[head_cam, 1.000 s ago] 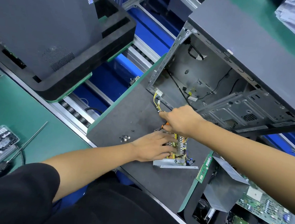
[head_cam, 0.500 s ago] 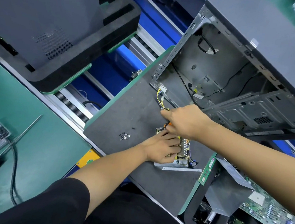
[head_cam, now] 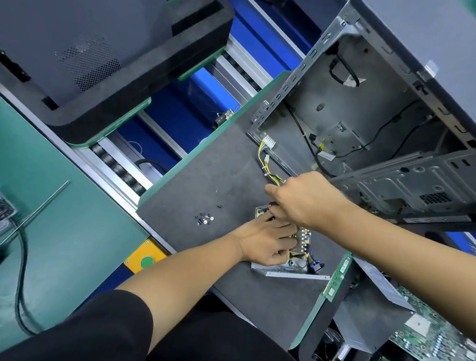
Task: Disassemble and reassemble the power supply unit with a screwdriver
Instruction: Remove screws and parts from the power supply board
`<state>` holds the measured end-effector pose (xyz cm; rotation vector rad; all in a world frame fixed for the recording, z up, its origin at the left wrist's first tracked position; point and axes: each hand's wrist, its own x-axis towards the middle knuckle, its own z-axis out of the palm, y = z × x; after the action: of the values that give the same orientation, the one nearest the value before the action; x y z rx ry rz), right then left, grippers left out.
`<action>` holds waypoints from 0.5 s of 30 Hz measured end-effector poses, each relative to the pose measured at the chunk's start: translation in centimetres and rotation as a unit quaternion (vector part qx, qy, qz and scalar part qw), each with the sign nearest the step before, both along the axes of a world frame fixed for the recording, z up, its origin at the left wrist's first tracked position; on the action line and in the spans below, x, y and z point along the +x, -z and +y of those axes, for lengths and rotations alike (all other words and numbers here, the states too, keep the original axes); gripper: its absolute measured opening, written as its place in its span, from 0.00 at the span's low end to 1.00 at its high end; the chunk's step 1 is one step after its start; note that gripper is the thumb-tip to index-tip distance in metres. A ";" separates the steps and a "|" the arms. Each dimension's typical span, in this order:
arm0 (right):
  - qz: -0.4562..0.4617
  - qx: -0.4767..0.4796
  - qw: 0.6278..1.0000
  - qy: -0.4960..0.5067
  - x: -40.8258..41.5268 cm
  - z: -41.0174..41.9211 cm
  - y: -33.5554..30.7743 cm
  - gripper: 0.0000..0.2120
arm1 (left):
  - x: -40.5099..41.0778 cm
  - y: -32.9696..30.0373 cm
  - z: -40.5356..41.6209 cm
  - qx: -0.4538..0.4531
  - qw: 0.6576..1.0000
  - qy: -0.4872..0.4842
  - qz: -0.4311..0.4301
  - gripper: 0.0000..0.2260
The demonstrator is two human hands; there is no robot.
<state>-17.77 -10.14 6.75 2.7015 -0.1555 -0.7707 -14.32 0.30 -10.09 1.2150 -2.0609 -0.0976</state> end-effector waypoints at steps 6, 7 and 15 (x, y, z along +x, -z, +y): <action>-0.001 0.032 0.999 -0.041 -0.6 -0.4 -0.3 0.13 | -0.1 -0.1 0.1 -0.006 1.000 -0.018 0.010 0.03; 0.010 0.041 0.998 -0.053 -0.6 -0.6 -0.3 0.12 | -0.1 -0.1 0.1 -0.006 1.000 -0.015 0.017 0.03; 0.009 0.024 0.999 -0.035 -1.1 0.2 0.2 0.13 | -0.1 -0.6 0.1 0.027 0.999 -0.008 0.020 0.04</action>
<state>-18.84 -9.97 6.59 2.7288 -0.0383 -0.7888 -14.40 0.41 -9.49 1.2521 -2.0257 -0.1704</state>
